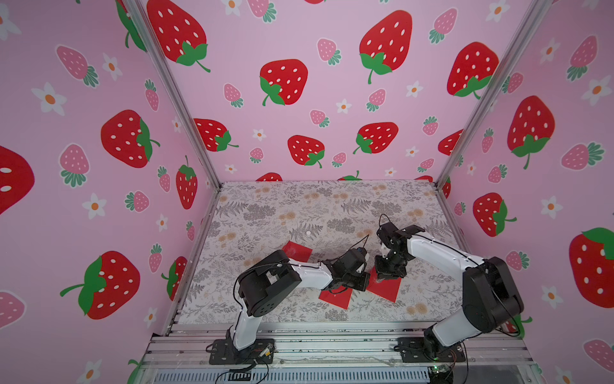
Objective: Seal the envelope with a glue stick
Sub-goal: Apply the envelope at the center of the board.
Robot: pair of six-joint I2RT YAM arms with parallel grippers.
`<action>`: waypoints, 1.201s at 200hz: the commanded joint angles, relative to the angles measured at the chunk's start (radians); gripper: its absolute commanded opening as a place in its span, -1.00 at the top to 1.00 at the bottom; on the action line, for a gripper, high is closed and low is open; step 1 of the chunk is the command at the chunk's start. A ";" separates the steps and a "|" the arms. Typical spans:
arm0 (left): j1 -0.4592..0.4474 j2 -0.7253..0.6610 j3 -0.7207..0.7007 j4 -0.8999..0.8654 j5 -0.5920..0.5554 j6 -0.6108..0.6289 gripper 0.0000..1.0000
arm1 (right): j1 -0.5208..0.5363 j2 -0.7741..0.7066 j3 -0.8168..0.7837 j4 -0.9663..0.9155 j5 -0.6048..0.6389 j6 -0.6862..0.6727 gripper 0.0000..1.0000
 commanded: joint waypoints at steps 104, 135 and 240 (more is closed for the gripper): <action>0.012 0.038 0.027 -0.029 0.036 -0.001 1.00 | -0.035 0.051 -0.019 0.111 -0.217 -0.007 1.00; 0.015 0.045 0.029 -0.027 0.044 -0.005 1.00 | -0.069 0.042 -0.029 0.090 -0.173 -0.025 1.00; 0.018 0.046 0.036 -0.040 0.041 -0.004 1.00 | -0.079 0.055 0.008 0.009 0.016 -0.047 1.00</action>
